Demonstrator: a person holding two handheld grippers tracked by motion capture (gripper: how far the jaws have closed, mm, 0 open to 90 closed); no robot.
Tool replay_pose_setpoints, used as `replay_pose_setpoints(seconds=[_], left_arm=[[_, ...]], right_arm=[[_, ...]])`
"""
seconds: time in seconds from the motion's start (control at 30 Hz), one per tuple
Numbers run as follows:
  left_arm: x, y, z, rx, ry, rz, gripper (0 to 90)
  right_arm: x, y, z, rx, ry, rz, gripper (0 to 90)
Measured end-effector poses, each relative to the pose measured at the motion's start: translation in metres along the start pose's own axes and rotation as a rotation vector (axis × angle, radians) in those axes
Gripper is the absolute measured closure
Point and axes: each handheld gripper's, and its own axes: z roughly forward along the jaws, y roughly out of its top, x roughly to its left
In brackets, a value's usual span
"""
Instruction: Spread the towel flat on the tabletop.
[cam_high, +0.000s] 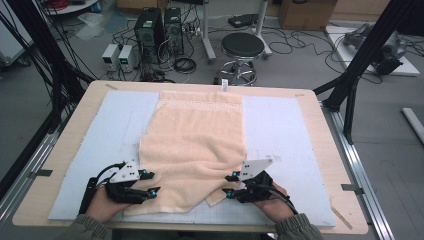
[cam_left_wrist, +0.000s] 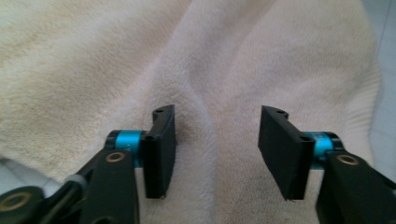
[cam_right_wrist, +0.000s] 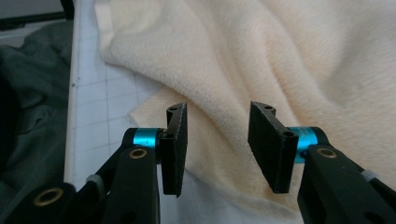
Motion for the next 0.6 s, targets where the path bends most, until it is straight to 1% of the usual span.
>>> replay_pose_setpoints(seconds=[0.03,0.07,0.1,0.17,0.2,0.23,0.3,0.33,0.43,0.5,0.53,0.6], left_arm=[[-0.001,-0.001,0.002,0.018,-0.001,0.017,55.4],[-0.002,-0.001,0.004,0.029,0.007,0.035,63.4],[-0.003,-0.001,0.005,0.031,0.018,0.041,66.2],[-0.003,0.001,0.005,0.043,0.032,0.038,72.9],[-0.004,0.002,0.005,0.042,0.041,0.033,76.2],[-0.004,0.003,0.004,0.044,0.044,0.041,79.3],[-0.005,0.005,0.001,0.031,0.050,0.038,82.2],[-0.006,0.006,-0.002,0.022,0.056,0.038,82.7],[-0.006,0.010,-0.012,-0.034,0.067,0.024,83.6],[-0.003,0.012,-0.018,-0.076,0.083,0.003,83.7],[-0.001,0.013,-0.021,-0.098,0.094,-0.010,83.7],[0.006,0.016,-0.024,-0.126,0.113,-0.043,83.8]], right_arm=[[0.000,0.000,0.004,0.014,0.000,-0.006,57.9],[0.000,-0.001,0.008,0.039,0.001,-0.002,60.1],[0.000,-0.001,0.011,0.056,0.000,-0.005,63.3],[0.001,-0.001,0.014,0.079,-0.010,-0.022,71.5],[0.001,-0.001,0.015,0.082,-0.009,-0.028,76.5],[0.000,0.000,0.014,0.087,-0.010,-0.033,80.8],[-0.001,-0.001,0.012,0.083,0.002,-0.027,86.5],[-0.001,0.000,0.010,0.080,0.010,-0.020,87.4],[0.001,0.002,0.003,0.055,0.006,-0.033,89.3],[0.001,0.006,-0.003,0.034,-0.004,-0.037,89.3],[0.000,0.008,-0.006,0.019,-0.013,-0.034,89.3],[-0.005,0.010,-0.011,0.003,-0.033,-0.032,89.3]])
